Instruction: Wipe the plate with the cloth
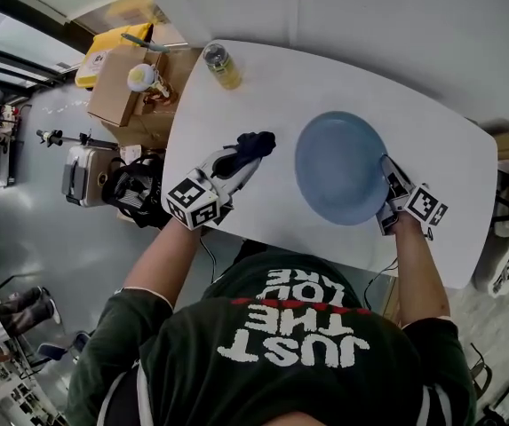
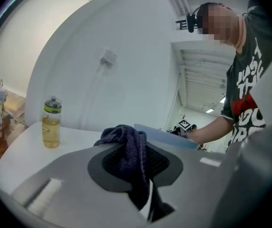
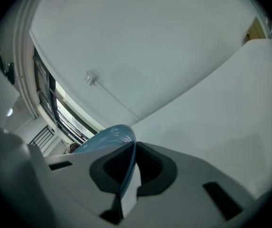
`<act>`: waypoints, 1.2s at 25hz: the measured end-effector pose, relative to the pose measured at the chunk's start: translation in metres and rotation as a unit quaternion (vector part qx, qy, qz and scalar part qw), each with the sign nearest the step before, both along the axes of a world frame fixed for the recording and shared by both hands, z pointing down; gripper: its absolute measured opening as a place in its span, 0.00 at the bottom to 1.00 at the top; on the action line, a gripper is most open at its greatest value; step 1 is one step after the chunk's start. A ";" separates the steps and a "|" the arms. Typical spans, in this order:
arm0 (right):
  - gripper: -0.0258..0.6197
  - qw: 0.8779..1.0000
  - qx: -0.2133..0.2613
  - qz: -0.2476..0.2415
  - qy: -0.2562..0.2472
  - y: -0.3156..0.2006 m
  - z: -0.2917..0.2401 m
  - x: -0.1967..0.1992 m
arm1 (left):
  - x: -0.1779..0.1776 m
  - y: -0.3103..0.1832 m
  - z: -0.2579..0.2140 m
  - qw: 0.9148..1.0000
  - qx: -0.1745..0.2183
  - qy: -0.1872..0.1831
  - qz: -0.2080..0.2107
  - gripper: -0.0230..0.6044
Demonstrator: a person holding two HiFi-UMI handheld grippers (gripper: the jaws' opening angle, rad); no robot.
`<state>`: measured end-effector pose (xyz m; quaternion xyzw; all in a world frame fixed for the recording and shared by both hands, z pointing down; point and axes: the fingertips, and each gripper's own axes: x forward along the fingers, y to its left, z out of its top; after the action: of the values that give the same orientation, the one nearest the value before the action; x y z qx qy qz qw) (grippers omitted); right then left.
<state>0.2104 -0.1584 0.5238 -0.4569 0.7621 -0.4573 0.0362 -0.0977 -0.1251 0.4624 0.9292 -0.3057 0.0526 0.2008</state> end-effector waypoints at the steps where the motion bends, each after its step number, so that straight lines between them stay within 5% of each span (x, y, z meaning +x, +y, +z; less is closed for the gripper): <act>1: 0.06 1.000 -0.001 -0.003 0.012 -0.001 0.005 -0.001 | -0.001 0.000 0.002 1.000 -0.004 -0.001 -0.002 0.14; 11: 0.06 0.992 0.001 -0.037 0.120 -0.005 0.060 -0.018 | -0.003 0.017 0.006 1.000 -0.016 -0.014 0.014 0.14; 27: 0.06 0.981 0.001 -0.036 0.189 -0.002 0.083 -0.022 | -0.010 0.034 0.004 1.000 -0.013 -0.021 0.013 0.14; 28: 0.07 0.980 -0.008 -0.043 0.192 0.000 0.086 -0.023 | -0.009 0.035 0.003 1.000 -0.013 -0.021 0.013 0.14; 30: 0.26 0.978 -0.033 -0.059 0.196 0.007 0.091 -0.025 | -0.007 0.038 0.002 1.000 -0.012 -0.021 0.013 0.14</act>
<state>0.1858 -0.1517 0.6145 -0.4927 0.7648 -0.3849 -0.1555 -0.1046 -0.0871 0.4640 0.9292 -0.2976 0.0785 0.2043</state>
